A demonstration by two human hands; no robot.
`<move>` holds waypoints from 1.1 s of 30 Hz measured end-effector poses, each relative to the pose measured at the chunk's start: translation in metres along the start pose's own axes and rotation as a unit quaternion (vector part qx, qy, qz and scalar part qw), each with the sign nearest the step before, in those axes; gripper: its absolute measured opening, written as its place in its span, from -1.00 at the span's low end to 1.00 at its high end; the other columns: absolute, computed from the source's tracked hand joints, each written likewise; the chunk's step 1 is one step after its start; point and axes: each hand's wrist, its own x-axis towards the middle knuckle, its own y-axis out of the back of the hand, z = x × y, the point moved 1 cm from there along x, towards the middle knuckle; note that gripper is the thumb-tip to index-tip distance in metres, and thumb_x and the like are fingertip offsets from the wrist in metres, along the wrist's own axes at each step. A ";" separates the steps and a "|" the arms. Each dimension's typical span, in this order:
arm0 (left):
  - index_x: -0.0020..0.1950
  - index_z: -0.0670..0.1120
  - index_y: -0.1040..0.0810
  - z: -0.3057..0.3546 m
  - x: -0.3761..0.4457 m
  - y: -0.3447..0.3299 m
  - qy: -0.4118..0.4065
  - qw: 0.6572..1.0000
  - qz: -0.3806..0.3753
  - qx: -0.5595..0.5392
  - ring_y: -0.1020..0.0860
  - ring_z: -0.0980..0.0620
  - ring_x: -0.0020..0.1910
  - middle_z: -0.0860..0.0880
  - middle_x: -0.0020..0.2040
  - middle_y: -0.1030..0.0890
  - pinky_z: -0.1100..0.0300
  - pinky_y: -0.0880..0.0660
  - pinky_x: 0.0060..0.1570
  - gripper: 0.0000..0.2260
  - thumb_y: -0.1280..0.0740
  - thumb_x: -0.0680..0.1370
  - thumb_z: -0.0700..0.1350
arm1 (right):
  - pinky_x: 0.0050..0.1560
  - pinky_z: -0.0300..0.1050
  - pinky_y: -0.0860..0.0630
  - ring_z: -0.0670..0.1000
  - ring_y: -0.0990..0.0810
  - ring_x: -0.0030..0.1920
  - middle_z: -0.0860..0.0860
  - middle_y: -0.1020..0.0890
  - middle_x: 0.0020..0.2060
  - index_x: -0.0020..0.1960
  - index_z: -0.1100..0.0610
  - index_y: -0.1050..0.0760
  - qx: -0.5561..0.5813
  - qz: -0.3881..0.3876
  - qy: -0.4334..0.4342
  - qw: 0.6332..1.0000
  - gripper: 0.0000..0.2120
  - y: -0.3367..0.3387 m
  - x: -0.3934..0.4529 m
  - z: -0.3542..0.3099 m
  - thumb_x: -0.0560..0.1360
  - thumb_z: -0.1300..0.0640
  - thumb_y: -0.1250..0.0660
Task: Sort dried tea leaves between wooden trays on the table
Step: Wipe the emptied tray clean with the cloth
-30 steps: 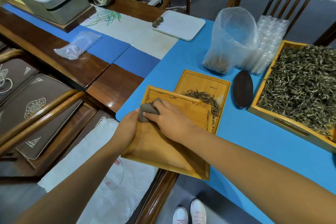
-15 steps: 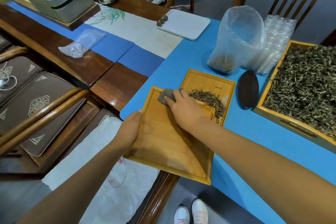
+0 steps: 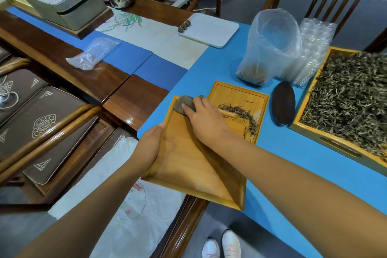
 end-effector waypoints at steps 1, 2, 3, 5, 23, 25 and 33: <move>-0.22 0.05 -0.48 0.001 0.000 -0.001 -0.002 1.000 0.002 0.006 -0.48 0.06 -0.22 0.01 -0.22 -0.53 0.15 -0.36 -0.27 -0.73 -0.10 0.60 0.07 | 0.22 0.10 -0.35 0.22 -0.18 0.36 0.19 -0.24 0.34 0.47 0.12 -0.12 -0.001 -0.001 -0.005 1.000 -0.48 -0.001 -0.001 0.002 0.54 0.27 -0.13; -0.23 0.05 -0.47 0.002 -0.001 -0.002 -0.002 1.000 0.005 0.010 -0.48 0.06 -0.23 0.01 -0.24 -0.52 0.17 -0.34 -0.30 -0.72 -0.10 0.61 0.07 | 0.23 0.10 -0.34 0.22 -0.19 0.35 0.19 -0.25 0.34 0.47 0.12 -0.11 0.000 -0.002 -0.008 1.000 -0.48 -0.003 -0.002 0.005 0.54 0.27 -0.13; -0.24 0.05 -0.46 0.001 -0.002 -0.002 -0.001 1.000 0.007 0.010 -0.48 0.06 -0.24 0.02 -0.25 -0.52 0.17 -0.34 -0.31 -0.72 -0.10 0.61 0.07 | 0.23 0.10 -0.34 0.22 -0.20 0.35 0.18 -0.25 0.34 0.47 0.12 -0.11 -0.002 -0.003 -0.008 1.000 -0.48 -0.005 -0.005 0.008 0.54 0.27 -0.13; -0.23 0.06 -0.47 -0.001 -0.002 0.000 0.000 1.000 0.006 0.009 -0.49 0.05 -0.21 0.02 -0.24 -0.53 0.15 -0.36 -0.28 -0.72 -0.10 0.61 0.07 | 0.21 0.10 -0.34 0.21 -0.21 0.33 0.17 -0.26 0.32 0.47 0.11 -0.11 -0.010 -0.007 -0.005 1.000 -0.47 -0.008 -0.011 0.016 0.54 0.28 -0.15; -0.02 0.10 -0.45 0.000 -0.001 0.035 0.048 0.996 0.037 0.058 -0.49 0.04 -0.14 0.05 -0.12 -0.52 0.09 -0.34 -0.11 -0.76 -0.05 0.60 0.15 | 0.14 0.07 -0.39 0.17 -0.23 0.26 0.14 -0.29 0.28 0.46 0.04 -0.16 -0.049 -0.055 -0.010 0.997 -0.45 -0.004 -0.057 0.101 0.51 0.28 -0.18; 0.14 0.05 -0.45 0.000 0.000 0.037 0.065 0.995 0.037 0.066 -0.50 -0.06 0.00 -0.04 0.04 -0.54 0.04 -0.36 -0.01 -0.69 -0.03 0.60 0.16 | 0.08 0.05 -0.40 0.16 -0.30 0.19 0.15 -0.34 0.26 0.45 0.02 -0.22 -0.021 -0.037 0.044 0.998 -0.47 0.002 -0.064 0.096 0.51 0.29 -0.17; 0.09 0.03 -0.40 0.007 -0.002 0.035 0.086 0.993 0.033 0.068 -0.47 0.04 -0.18 0.03 -0.12 -0.51 0.00 -0.32 -0.04 -0.73 -0.03 0.60 0.15 | -0.33 -0.15 -0.44 -0.01 -0.35 -0.15 0.01 -0.55 -0.16 0.10 -0.04 -0.58 -0.021 -0.023 0.288 0.957 -0.54 0.005 -0.113 0.065 0.24 0.22 -0.53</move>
